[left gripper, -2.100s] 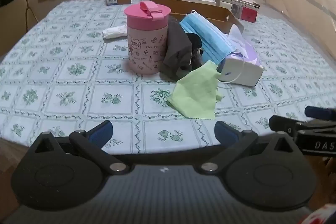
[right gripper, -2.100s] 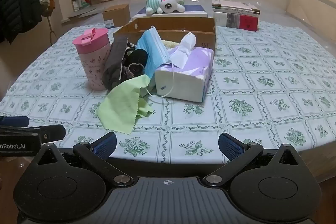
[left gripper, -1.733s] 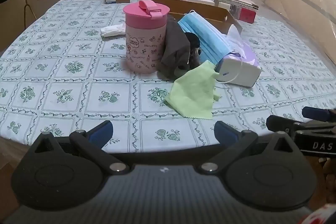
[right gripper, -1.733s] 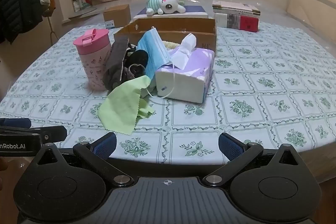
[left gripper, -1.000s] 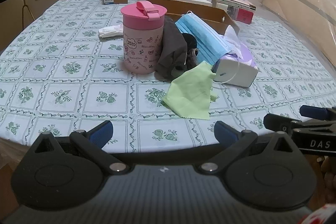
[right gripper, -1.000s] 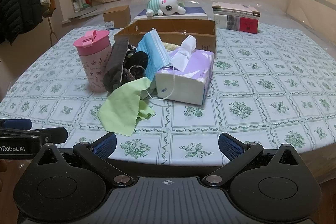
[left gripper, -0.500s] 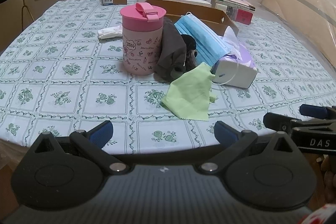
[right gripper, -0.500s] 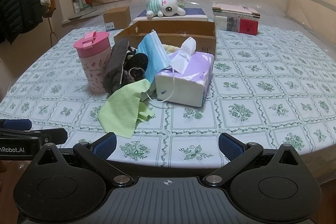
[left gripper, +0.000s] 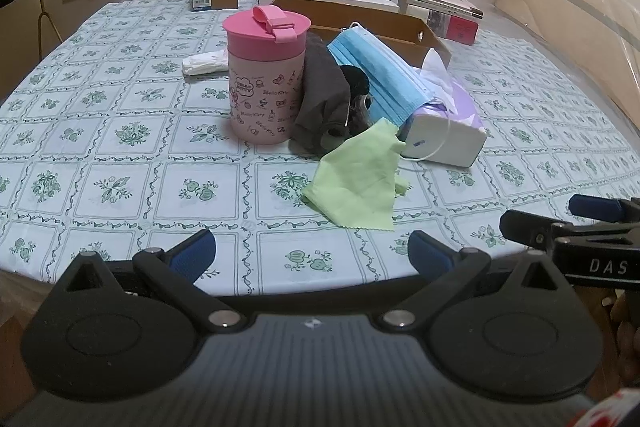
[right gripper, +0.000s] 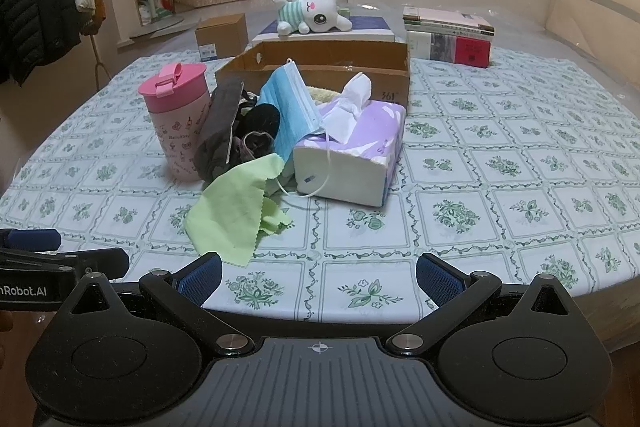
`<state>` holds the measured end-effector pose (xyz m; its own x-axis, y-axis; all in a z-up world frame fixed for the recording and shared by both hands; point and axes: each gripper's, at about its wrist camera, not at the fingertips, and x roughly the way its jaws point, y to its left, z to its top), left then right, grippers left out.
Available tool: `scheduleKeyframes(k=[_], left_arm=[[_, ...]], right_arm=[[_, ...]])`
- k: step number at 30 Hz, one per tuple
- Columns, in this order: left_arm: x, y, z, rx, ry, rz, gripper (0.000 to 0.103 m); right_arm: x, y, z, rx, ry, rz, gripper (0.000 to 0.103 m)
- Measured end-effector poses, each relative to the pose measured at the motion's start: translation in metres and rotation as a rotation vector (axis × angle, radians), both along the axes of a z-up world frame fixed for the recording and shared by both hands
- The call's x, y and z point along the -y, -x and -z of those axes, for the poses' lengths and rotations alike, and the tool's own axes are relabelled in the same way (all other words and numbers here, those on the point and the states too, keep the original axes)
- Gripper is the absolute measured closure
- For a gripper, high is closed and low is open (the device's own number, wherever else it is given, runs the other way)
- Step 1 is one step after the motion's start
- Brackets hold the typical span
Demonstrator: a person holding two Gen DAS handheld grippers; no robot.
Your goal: Organize soft objects
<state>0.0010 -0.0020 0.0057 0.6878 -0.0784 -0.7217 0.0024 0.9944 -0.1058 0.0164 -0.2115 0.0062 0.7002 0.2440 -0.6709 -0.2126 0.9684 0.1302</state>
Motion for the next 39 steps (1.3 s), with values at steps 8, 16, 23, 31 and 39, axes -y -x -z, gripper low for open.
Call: scheduleKeyframes(k=[8, 16, 23, 31, 39], left_arm=[[0.0, -0.001, -0.001, -0.002, -0.002, 0.006, 0.001], [0.0, -0.003, -0.001, -0.002, -0.004, 0.01, 0.001], [0.001, -0.003, -0.001, -0.002, -0.005, 0.013, 0.001], [0.001, -0.004, -0.003, -0.003, -0.005, 0.014, 0.001], [0.001, -0.006, -0.004, -0.004, -0.005, 0.017, 0.001]], right_arm=[[0.001, -0.001, -0.001, 0.002, -0.001, 0.0, 0.001], [0.003, -0.002, -0.004, 0.003, 0.0, 0.0, 0.001], [0.005, -0.006, -0.008, 0.004, 0.001, -0.001, 0.001], [0.003, -0.007, -0.008, 0.01, 0.005, -0.002, 0.001], [0.003, -0.01, -0.01, 0.014, 0.009, -0.002, 0.001]])
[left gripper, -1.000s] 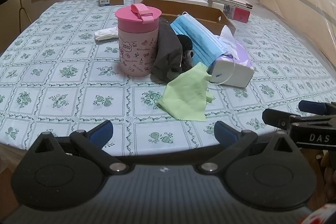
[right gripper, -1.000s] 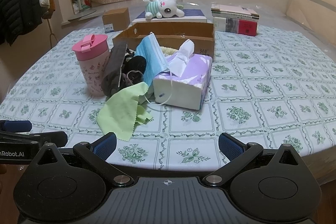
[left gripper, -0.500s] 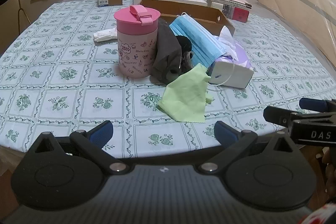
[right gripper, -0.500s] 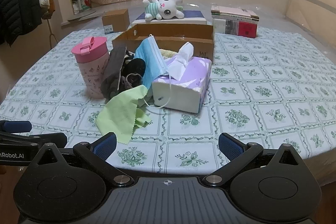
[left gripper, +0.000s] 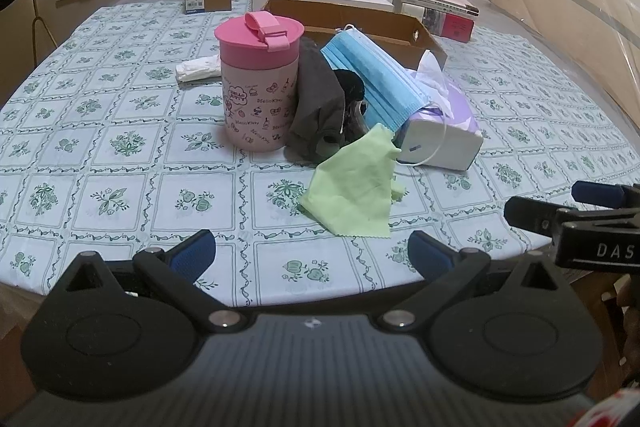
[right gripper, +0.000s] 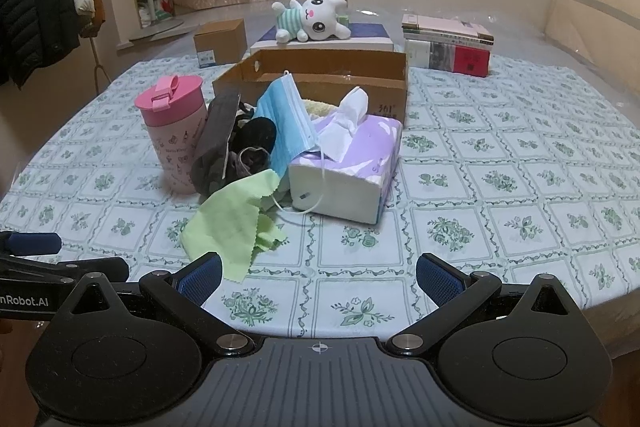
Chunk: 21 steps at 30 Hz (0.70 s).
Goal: Organize soft objects
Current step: 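Reach the left gripper to the light green cloth and grasp it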
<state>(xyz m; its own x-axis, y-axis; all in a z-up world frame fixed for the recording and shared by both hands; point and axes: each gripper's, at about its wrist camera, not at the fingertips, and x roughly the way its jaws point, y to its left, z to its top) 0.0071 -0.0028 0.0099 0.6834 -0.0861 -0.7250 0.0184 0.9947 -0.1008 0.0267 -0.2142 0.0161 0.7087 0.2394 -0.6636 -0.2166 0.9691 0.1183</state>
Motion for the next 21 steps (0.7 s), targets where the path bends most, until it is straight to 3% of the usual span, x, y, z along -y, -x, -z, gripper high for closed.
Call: scheduleKeyframes(k=[13, 21], left_arm=[[-0.008, -0.028, 0.019, -0.004, 0.012, 0.038, 0.005], [0.005, -0.061, 0.041, 0.022, -0.008, 0.128, 0.012]], right_arm=[[0.002, -0.021, 0.018, -0.01, -0.033, -0.001, 0.001], [0.005, -0.046, 0.035, -0.014, -0.034, 0.001, 0.001]])
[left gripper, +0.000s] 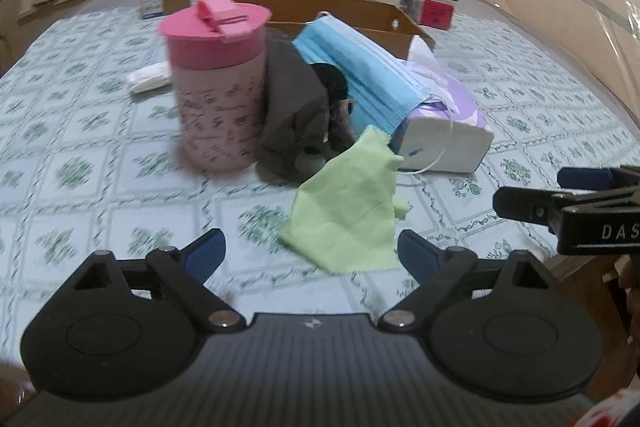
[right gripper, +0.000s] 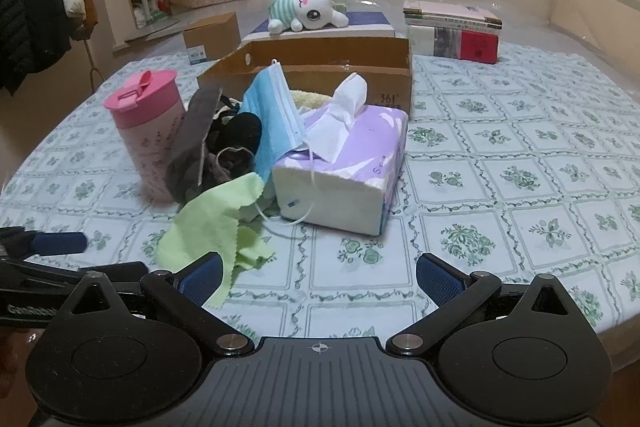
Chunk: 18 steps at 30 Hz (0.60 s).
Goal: Organize soft objects
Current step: 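Reach the left gripper to the light green cloth and grasp it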
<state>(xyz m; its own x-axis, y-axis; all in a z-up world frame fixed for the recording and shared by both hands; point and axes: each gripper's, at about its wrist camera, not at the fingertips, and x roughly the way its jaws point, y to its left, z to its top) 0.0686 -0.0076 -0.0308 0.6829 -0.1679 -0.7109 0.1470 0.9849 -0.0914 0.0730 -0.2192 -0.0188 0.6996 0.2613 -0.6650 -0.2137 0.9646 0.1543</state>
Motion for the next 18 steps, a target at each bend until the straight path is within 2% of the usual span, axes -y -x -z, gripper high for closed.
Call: scheduleKeyframes(k=[9, 18], left_arm=[[0.021, -0.036, 0.022, 0.027, -0.052, 0.116, 0.018], [0.043, -0.053, 0.042, -0.009, -0.09, 0.171, 0.04]], right_arm=[[0.006, -0.015, 0.013, 0.025, -0.01, 0.007, 0.001], [0.014, -0.025, 0.025, 0.004, -0.014, 0.03, 0.001]])
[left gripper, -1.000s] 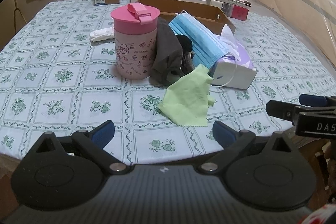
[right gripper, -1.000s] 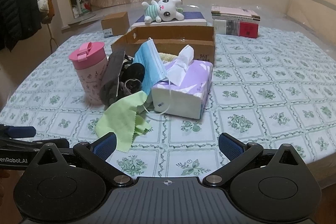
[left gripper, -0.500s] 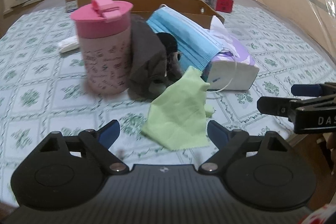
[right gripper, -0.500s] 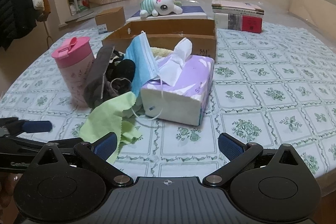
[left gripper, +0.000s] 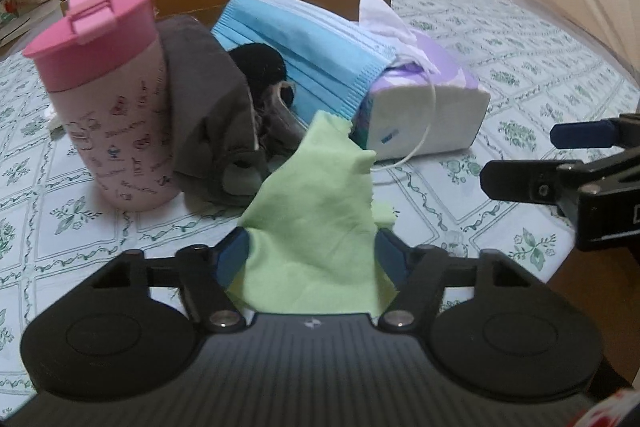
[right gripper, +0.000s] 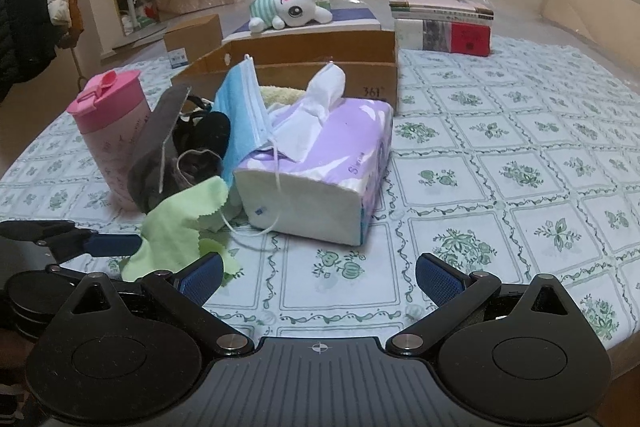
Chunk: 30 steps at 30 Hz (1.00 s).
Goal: Organize soft objects
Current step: 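Reach the left gripper to the light green cloth and grasp it, then carry the green cloth with the left gripper into the cardboard box and release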
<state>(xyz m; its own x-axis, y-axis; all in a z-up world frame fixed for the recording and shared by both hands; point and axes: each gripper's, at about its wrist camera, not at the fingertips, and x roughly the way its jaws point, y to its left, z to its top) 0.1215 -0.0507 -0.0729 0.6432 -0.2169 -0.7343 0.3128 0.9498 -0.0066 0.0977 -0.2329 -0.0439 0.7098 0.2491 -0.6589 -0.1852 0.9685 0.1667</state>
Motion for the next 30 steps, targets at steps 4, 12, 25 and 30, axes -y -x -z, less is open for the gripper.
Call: scheduleKeyframes(k=[4, 12, 25, 30], left_arm=[[0.006, -0.002, 0.006, 0.003, -0.032, 0.005, 0.061], [-0.001, 0.005, -0.005, 0.039, -0.022, -0.003, 0.098], [-0.07, 0.043, -0.063, 0.134, -0.002, -0.153, 0.098], [-0.095, 0.047, -0.072, 0.149, 0.007, -0.191, 0.098]], right_arm=[[0.003, 0.0, 0.004, -0.008, -0.004, 0.006, 0.001], [0.005, 0.007, 0.001, 0.004, -0.011, 0.015, 0.001], [-0.035, 0.011, -0.022, 0.092, -0.041, -0.125, 0.001], [-0.069, -0.007, -0.025, 0.123, -0.006, -0.209, 0.029]])
